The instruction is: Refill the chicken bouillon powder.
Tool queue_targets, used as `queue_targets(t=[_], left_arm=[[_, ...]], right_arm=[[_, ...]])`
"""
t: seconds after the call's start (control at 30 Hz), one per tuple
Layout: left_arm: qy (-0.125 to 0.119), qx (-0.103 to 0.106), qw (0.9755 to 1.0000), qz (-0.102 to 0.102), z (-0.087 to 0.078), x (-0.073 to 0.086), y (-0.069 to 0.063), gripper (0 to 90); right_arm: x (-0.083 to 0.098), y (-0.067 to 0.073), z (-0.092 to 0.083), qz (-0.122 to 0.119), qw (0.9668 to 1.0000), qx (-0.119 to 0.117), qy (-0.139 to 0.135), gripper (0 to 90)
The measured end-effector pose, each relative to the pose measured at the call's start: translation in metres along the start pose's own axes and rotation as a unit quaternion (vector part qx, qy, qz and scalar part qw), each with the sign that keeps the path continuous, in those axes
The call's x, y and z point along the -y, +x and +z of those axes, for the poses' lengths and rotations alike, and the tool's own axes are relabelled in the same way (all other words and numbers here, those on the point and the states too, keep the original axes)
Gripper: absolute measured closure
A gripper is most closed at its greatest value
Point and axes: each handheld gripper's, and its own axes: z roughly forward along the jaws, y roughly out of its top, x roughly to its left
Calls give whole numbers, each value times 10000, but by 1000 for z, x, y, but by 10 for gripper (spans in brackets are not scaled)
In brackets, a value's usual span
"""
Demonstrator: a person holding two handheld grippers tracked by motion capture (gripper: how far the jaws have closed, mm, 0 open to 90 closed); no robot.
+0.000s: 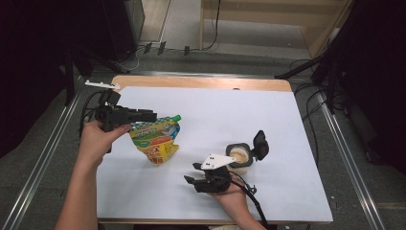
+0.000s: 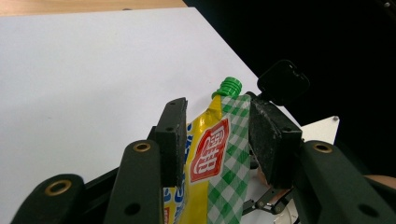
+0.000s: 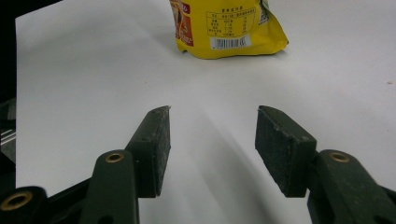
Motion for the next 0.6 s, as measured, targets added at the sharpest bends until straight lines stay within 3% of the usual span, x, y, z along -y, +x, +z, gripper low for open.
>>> queue_targets(t=[0.1,0.2,0.33,0.6], left_arm=[[1,-40,10000,-6,-1,-1,0,583],[-15,-174,9998,-138,-4,-3,-2,582],[-96,-220,9996,-125,-9,-4,-2,581],[-143,-404,9989,-184,-17,-3,6,583]], right_arm=[[0,0,0,-1,10000,-4,1,465],[0,0,0,-14,10000,10,-2,465],[0,1,1,-3,10000,-19,29,465],[0,2,1,-38,10000,-20,23,466]])
